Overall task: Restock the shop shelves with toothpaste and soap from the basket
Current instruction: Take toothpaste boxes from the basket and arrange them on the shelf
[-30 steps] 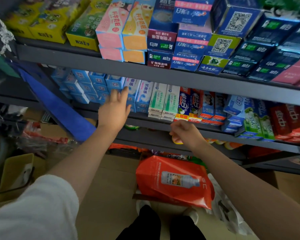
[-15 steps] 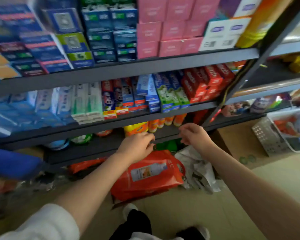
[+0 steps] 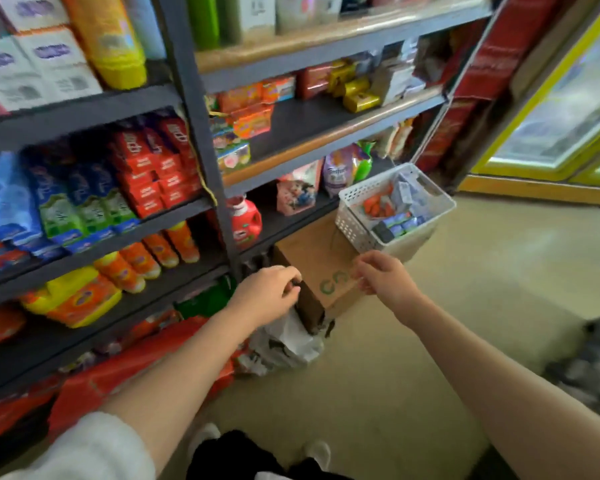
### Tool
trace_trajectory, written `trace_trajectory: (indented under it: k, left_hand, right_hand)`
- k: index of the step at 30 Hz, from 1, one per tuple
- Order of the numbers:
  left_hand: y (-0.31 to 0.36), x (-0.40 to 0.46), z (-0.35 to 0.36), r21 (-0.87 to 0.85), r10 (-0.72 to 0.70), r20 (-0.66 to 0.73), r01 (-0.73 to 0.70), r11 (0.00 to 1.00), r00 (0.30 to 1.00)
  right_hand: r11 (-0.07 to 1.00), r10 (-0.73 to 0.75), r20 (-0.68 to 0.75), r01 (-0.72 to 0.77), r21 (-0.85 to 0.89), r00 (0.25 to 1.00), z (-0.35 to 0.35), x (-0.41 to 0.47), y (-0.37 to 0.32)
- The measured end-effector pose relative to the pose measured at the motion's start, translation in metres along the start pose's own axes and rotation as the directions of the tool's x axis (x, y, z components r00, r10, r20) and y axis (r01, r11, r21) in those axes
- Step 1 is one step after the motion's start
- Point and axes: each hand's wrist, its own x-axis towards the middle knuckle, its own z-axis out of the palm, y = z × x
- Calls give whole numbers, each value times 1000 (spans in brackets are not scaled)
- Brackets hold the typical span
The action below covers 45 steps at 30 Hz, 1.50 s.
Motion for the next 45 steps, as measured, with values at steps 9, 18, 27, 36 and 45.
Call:
trace_trajectory:
  k: [9,18,27,36,45]
  left_hand:
    - [74,140,61,48,68,162,-77,996,984]
    - [101,289,102,49,-42,259,30,998,965]
    - [98,366,142,-23,-265,277,282,959,924]
    - [95,400,188,-92,-557,139,571,816,819]
    - [96,412,210,103,-726,255,729,677,638]
  right_hand:
    - [994,103,-133,-96,56,986,-127,77,53]
    - [965,232,-112,-243,-100,966,-195,206,80]
    - [893,218,138,-141,-428,966,-196,325,108]
    - [688,108,489,290,-665,866,-173,413,141]
    - [558,133,752,578,-595,646,-156,435,134]
